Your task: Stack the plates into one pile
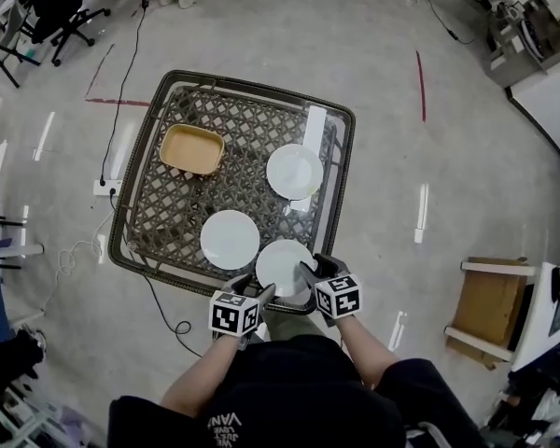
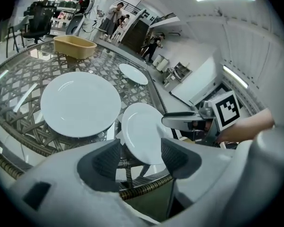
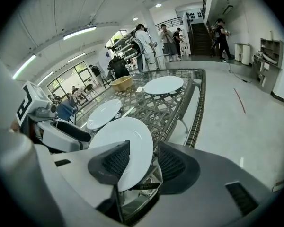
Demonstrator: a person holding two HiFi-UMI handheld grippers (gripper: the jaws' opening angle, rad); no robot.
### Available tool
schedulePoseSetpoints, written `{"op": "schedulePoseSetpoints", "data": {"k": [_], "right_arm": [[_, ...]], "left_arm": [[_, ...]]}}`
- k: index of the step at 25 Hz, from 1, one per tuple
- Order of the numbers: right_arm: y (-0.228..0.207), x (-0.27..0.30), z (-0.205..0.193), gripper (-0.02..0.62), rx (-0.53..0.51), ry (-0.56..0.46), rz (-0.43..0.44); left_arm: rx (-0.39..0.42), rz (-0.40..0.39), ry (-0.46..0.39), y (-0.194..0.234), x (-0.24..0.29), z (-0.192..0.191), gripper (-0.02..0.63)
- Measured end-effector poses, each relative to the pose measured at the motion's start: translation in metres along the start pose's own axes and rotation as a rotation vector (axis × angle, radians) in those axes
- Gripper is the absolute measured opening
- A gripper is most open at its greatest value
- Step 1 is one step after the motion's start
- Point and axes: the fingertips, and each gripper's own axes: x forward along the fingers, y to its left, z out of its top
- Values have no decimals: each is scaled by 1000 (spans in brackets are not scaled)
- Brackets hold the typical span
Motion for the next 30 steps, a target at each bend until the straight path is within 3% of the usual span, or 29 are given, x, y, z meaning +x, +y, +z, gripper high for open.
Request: {"op": "schedulePoseSetpoints", "data": {"k": [13, 22, 30], "right_arm": [[7, 2, -8, 167, 13, 35, 70], [12, -12, 4, 167, 67, -15, 53], [51, 14, 38, 167, 69, -54, 80]], "left_arm": [[-124, -2, 12, -1, 14, 1, 270], [-103, -33, -45, -10, -3, 23, 270], [-61, 4, -46, 27, -39, 41, 270]]}}
